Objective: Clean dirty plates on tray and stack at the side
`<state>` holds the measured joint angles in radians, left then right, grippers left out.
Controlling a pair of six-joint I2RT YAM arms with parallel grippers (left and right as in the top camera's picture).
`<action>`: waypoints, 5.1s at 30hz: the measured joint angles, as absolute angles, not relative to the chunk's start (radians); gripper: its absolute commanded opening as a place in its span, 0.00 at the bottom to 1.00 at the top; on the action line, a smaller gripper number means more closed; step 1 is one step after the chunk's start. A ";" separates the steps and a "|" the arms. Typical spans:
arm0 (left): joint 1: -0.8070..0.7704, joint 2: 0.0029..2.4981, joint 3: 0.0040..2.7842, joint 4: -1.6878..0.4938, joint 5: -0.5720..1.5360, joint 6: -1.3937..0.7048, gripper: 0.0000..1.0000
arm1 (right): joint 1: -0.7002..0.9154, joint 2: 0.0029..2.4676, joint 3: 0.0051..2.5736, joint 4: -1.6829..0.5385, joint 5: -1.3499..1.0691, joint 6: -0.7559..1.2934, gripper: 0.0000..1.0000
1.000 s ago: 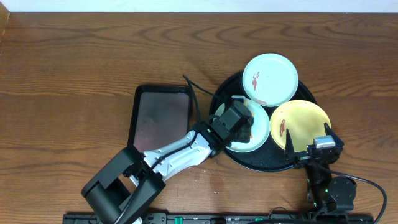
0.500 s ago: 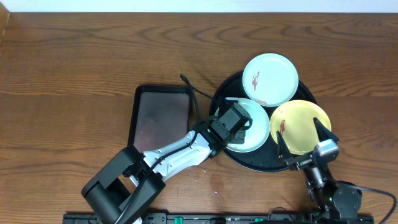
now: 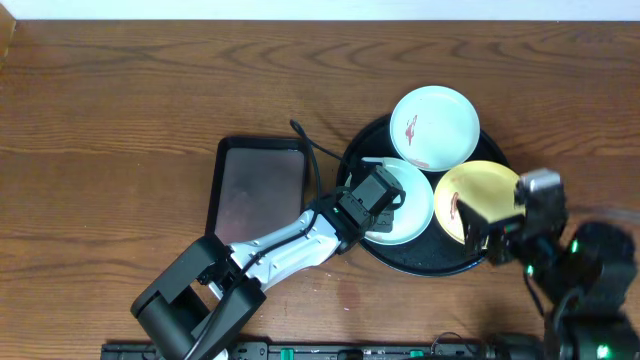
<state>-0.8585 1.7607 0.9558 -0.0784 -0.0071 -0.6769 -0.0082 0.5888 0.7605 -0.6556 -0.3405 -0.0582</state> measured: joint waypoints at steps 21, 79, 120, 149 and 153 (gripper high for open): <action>-0.859 1.761 0.956 -0.078 -0.007 -0.677 0.07 | 0.071 1.467 0.977 -0.649 -0.418 0.019 0.44; -0.859 1.758 0.956 0.063 0.072 -0.635 0.72 | 0.212 1.770 0.985 -0.511 -0.129 -0.009 0.03; -0.845 1.800 0.958 0.157 -0.039 -0.244 0.46 | 0.212 1.770 0.986 -0.517 -0.128 -0.009 0.03; -0.845 1.889 0.976 0.081 -0.035 -0.382 0.08 | 0.212 1.770 0.987 -0.521 -0.129 -0.009 0.02; -0.847 1.887 1.001 -0.020 -0.081 -0.482 0.08 | 0.212 1.770 0.987 -0.521 -0.130 -0.009 0.02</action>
<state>-0.8467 1.8870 1.0012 -0.0200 -0.0814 -0.4824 0.2119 1.7699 0.9871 -0.5213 -0.1295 -0.0090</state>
